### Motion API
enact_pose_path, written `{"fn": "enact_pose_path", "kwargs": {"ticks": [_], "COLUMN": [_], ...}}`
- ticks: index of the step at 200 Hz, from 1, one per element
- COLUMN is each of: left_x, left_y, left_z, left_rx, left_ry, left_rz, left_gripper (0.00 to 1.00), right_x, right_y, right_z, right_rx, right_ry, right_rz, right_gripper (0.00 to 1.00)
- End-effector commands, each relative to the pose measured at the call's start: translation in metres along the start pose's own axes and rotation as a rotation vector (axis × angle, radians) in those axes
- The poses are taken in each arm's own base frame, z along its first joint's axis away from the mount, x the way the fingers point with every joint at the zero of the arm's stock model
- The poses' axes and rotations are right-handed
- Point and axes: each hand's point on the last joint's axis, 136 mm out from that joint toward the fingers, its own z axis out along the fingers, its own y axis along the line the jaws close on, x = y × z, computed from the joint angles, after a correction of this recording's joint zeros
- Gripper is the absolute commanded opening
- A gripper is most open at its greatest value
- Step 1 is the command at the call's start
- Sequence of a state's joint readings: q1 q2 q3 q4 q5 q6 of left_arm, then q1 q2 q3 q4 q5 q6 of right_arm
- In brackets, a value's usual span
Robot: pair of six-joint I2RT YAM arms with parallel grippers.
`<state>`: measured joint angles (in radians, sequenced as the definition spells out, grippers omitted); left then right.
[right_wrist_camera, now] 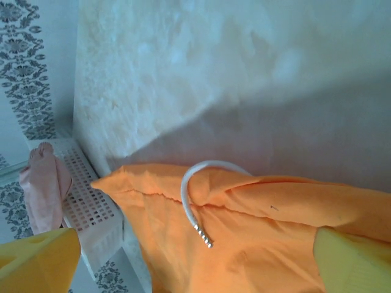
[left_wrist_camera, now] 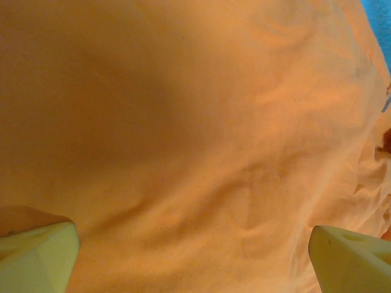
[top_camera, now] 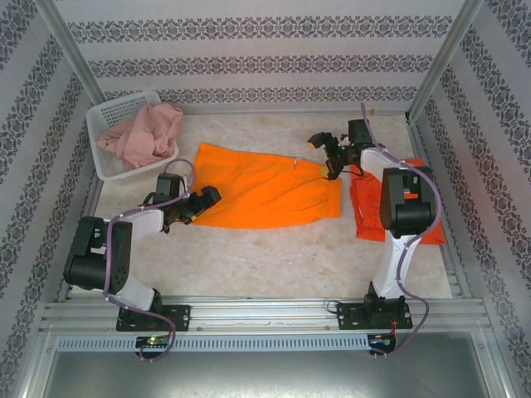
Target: Fold and stack the shorts
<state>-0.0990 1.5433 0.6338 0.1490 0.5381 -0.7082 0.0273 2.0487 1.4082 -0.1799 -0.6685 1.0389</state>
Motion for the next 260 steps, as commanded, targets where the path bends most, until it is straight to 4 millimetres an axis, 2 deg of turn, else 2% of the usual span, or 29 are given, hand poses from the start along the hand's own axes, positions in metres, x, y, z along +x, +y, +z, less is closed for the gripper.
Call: {"fn": "enact_pose_path", "kwargs": {"ticks": [1, 36, 55, 78, 109, 136, 153, 172, 207, 260], "left_x": [0.026, 0.027, 0.026, 0.020, 0.017, 0.019, 0.020, 0.020, 0.019, 0.019], "left_y": [0.039, 0.048, 0.048, 0.043, 0.040, 0.043, 0.043, 0.043, 0.043, 0.044], "left_z": [0.008, 0.003, 0.000, -0.004, -0.004, -0.001, 0.000, 0.001, 0.001, 0.004], "left_rx": [-0.120, -0.146, -0.149, -0.138, -0.134, -0.132, -0.124, -0.123, -0.123, -0.124], "left_ry": [0.050, 0.039, 0.035, 0.021, 0.017, 0.019, 0.016, 0.020, 0.017, 0.024], "left_rz": [-0.031, -0.043, -0.041, -0.029, -0.025, -0.041, -0.049, -0.047, -0.046, -0.049], "left_gripper": [0.97, 0.97, 0.97, 0.97, 0.97, 0.97, 0.97, 0.97, 0.97, 0.97], "right_x": [-0.005, -0.008, -0.008, -0.006, 0.005, 0.028, 0.049, 0.077, 0.125, 0.175], "right_y": [-0.019, -0.043, -0.048, -0.026, 0.020, 0.043, 0.046, 0.041, 0.011, -0.009], "right_z": [0.011, 0.022, 0.022, 0.011, -0.026, -0.056, -0.065, -0.066, -0.055, -0.021], "right_rx": [0.031, 0.075, 0.076, 0.020, -0.083, -0.138, -0.147, -0.138, -0.075, -0.021], "right_ry": [0.040, 0.046, 0.045, 0.035, -0.011, -0.028, -0.017, 0.021, 0.079, 0.195], "right_rz": [0.014, 0.028, 0.035, 0.002, -0.073, -0.110, -0.125, -0.139, -0.127, -0.128], "right_gripper": [0.98, 0.98, 0.98, 0.98, 0.98, 0.98, 0.98, 0.98, 0.98, 0.98]}}
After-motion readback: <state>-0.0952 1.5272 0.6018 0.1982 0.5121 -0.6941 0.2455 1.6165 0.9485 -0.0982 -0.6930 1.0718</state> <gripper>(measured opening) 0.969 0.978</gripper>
